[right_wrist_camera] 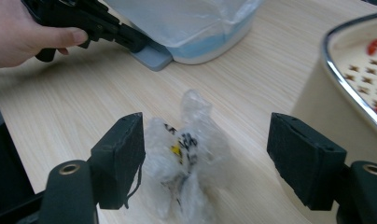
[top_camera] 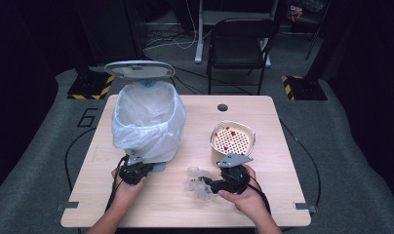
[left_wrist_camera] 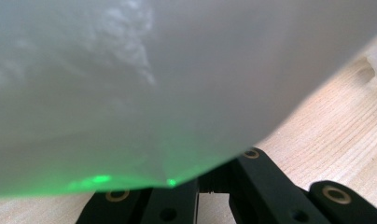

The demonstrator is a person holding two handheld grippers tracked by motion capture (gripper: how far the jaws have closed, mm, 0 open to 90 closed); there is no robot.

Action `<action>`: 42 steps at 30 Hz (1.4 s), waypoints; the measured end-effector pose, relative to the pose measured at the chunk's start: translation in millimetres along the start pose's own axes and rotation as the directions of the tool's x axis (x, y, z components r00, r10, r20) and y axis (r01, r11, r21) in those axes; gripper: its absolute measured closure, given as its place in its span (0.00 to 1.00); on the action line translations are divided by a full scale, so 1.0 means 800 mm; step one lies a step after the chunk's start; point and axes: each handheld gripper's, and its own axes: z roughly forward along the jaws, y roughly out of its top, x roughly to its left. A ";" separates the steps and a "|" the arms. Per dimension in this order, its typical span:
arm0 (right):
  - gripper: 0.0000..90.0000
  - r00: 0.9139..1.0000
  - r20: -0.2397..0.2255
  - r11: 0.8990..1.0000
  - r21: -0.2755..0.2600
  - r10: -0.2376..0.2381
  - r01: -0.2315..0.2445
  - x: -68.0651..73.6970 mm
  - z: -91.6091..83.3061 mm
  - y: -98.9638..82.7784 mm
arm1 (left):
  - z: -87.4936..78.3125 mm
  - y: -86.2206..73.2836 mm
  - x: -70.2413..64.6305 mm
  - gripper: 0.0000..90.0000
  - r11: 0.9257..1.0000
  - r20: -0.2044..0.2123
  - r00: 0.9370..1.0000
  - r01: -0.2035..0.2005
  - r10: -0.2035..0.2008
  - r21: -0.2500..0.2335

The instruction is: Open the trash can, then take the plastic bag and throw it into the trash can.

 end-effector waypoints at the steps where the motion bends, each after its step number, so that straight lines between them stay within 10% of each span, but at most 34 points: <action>1: 0.29 1.000 -0.003 1.000 0.001 0.003 -0.003 0.003 0.003 0.002 | 0.000 0.000 0.000 1.00 1.000 -0.001 1.000 -0.002 0.002 0.000; 2: 0.29 1.000 -0.007 1.000 0.003 0.003 -0.003 0.005 0.006 0.003 | -0.001 0.001 0.004 1.00 0.999 -0.012 0.999 -0.044 0.045 0.014; 20: 0.17 0.997 0.063 0.998 0.037 0.052 -0.055 0.038 0.050 -0.005 | -0.001 0.001 0.002 1.00 0.999 -0.003 0.999 -0.045 0.045 0.016; 42: 0.21 0.982 0.146 0.988 0.082 0.120 -0.133 0.037 0.085 -0.025 | -0.001 0.001 0.002 1.00 0.999 -0.002 0.999 -0.044 0.044 0.016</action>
